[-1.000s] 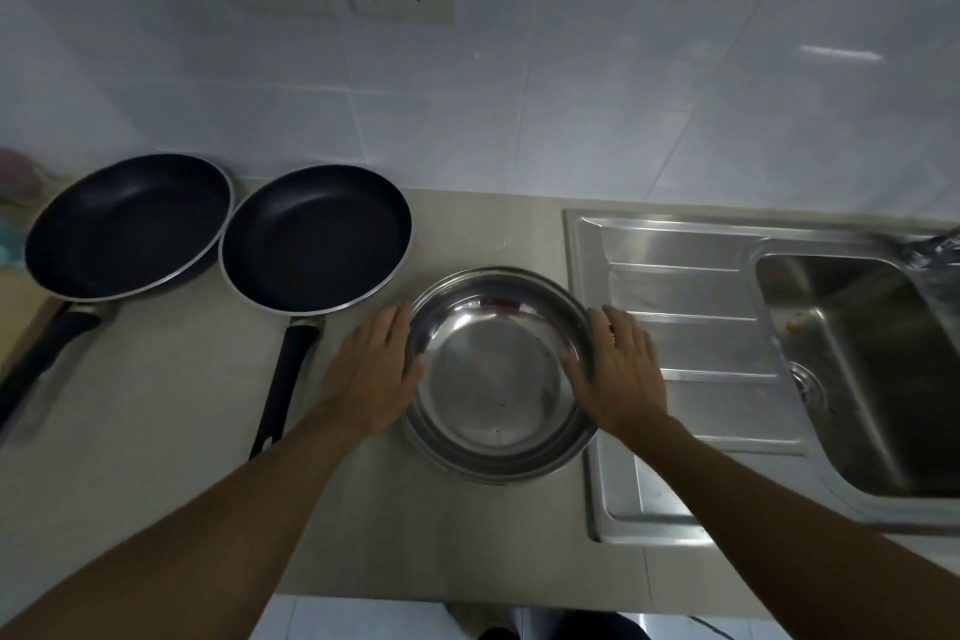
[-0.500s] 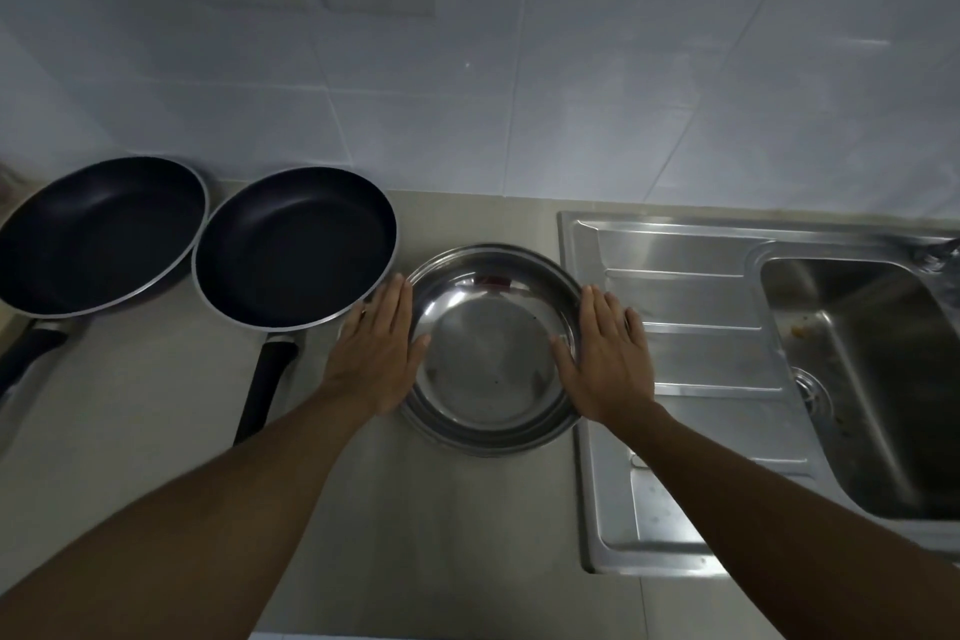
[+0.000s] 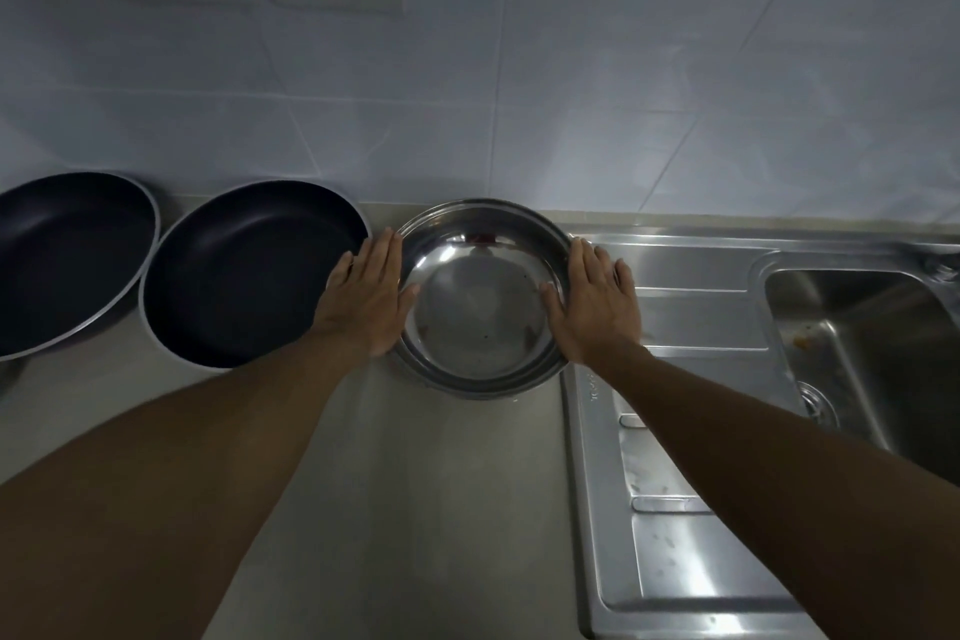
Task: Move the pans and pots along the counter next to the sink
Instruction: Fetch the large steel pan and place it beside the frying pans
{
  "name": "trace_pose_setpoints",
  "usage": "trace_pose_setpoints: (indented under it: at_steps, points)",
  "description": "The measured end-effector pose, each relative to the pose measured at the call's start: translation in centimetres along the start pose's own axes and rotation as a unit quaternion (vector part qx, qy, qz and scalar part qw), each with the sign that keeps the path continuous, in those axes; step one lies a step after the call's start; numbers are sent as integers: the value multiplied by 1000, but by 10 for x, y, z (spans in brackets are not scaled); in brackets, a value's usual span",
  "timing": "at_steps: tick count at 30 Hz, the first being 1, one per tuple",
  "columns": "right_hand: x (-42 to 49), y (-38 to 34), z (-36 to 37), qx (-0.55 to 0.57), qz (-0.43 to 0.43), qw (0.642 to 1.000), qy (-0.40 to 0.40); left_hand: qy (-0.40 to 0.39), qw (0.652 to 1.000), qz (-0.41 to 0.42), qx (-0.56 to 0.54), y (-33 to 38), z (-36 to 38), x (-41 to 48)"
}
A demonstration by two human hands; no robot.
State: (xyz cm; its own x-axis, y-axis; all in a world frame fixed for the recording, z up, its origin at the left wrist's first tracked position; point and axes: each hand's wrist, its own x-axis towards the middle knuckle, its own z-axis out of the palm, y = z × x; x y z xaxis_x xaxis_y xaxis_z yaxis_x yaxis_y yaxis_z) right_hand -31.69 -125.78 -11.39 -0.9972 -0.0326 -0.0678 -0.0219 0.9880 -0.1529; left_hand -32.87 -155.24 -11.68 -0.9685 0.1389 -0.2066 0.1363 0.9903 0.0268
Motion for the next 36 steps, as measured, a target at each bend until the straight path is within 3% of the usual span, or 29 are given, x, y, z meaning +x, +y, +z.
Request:
trace_pose_setpoints:
  at_steps: [17,21,29,36]
  points:
    - [48,4,2,-17,-17,1000,-16,-37,999,-29,5,3,-23,34]
    - [48,8,-4,31,-33,999,-30,-30,999,-17,-8,5,-40,22]
    - [4,18,-40,66,-48,997,-7,-8,1000,3,-25,25,-71,-26]
    - [-63,40,-80,60,-5,998,0,24,998,62,-10,64,-113,-56]
